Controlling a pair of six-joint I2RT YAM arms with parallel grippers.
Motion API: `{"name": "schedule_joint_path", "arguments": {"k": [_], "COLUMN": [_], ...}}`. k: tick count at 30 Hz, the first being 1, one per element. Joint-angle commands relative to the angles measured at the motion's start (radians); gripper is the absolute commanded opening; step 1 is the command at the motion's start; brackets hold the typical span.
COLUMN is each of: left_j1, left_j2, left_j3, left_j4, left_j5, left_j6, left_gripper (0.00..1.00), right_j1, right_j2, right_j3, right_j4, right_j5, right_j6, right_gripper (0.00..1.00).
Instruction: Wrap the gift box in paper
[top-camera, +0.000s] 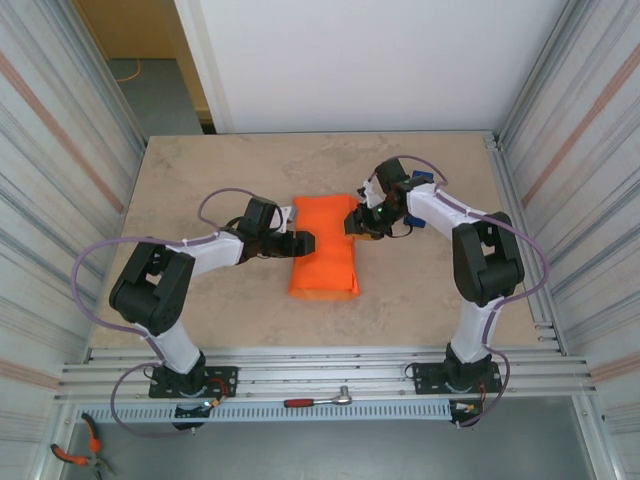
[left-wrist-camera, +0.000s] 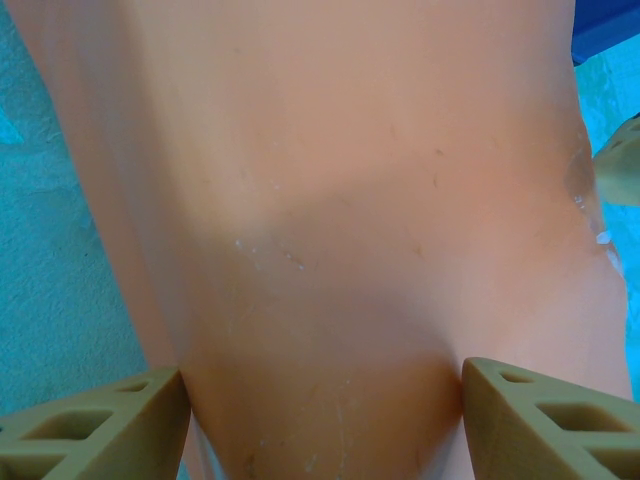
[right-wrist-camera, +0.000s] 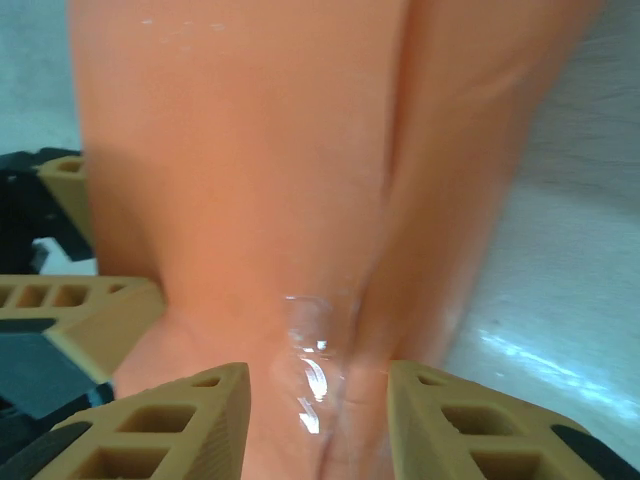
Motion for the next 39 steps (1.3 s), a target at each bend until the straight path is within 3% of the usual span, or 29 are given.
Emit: {"name": "schedule_joint_path", "arguments": {"k": [1,10,19,39], "left_j1": [-0.016,-0.015,-0.016,-0.016], "left_j2": [0.063,0.063,0.068,0.070], "left_j3": [-0.056,-0.057,-0.058,-0.062], "left_j4": [-0.153,-0.153,-0.149,-0.146], "left_j5": [-0.109,-0.110,-0.110,-0.110], "left_j6": [0.017,0.022,0.020,0.020], "left_gripper": [0.70,0.70,0.70,0.70], "right_j1": [-0.007,0.002,0.050,0.054], "right_j2": [-0.054,-0.130,-0.110,-0.025], "right_j3": [-0.026,-0.045,-0.004,-0.069], "right_j4": [-0.020,-0.020,-0.041,-0.016], "right_j5": [0.090,0.112,0.103,0.116], "right_j6": [0.010,0.019,0.011,-0.018], "right_gripper": [0.41,0.36,0.00,0.00]}}
